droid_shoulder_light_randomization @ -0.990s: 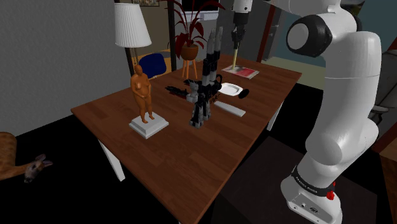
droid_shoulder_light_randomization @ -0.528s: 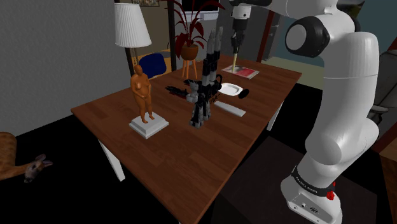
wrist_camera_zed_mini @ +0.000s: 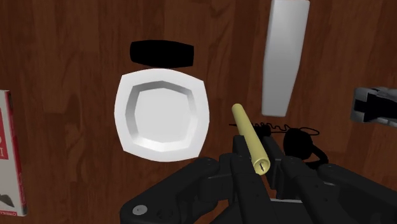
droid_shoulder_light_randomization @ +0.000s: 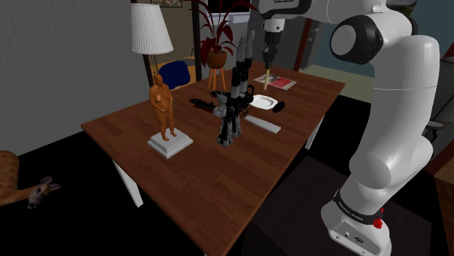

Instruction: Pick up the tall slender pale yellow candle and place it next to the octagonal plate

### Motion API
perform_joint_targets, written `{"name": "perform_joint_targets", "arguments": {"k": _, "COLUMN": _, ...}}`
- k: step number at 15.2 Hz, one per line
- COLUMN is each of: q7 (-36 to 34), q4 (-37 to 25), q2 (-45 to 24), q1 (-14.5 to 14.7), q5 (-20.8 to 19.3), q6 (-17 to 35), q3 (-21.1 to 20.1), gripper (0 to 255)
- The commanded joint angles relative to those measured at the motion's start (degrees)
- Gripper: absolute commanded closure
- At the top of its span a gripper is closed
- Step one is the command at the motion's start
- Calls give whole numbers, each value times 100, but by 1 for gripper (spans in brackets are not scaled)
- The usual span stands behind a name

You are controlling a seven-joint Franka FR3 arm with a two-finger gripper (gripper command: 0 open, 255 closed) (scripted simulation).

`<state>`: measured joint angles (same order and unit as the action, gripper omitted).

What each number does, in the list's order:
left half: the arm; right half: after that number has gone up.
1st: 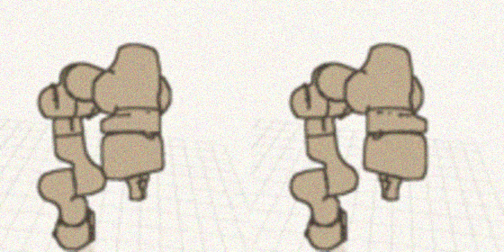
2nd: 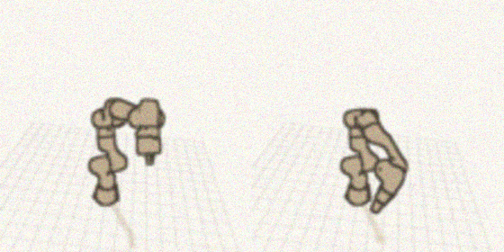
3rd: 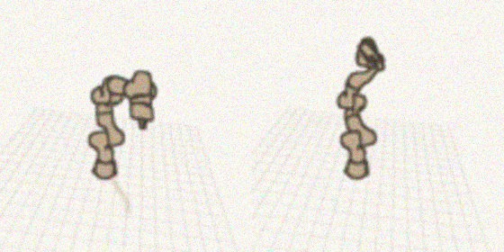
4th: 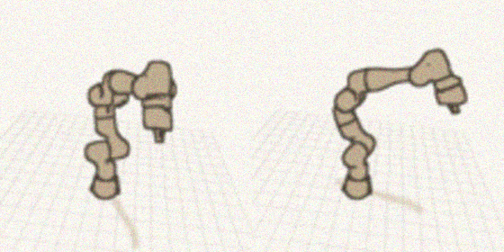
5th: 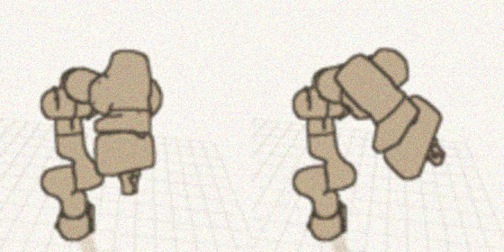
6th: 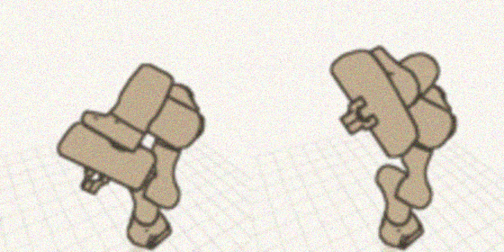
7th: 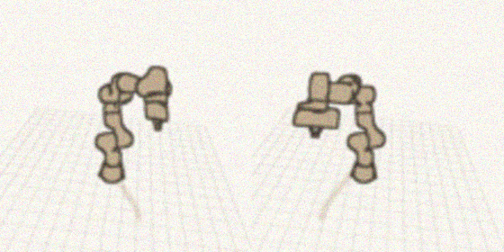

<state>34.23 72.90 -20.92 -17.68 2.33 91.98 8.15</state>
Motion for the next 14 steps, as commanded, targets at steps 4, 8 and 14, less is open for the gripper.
{"name": "perform_joint_targets", "arguments": {"k": 4, "q7": 4, "q4": 482, "q2": 65, "q1": 14, "q5": -7, "q6": 419, "q3": -1, "gripper": 255}}
{"name": "perform_joint_targets", "arguments": {"k": 8, "q7": 3, "q4": 823, "q2": 87, "q1": 25, "q5": -9, "q6": 738, "q3": -4, "gripper": 255}}
{"name": "perform_joint_targets", "arguments": {"k": 14, "q7": 6, "q4": 1265, "q2": 73, "q1": 35, "q5": -5, "q6": 1194, "q3": -9, "gripper": 255}}
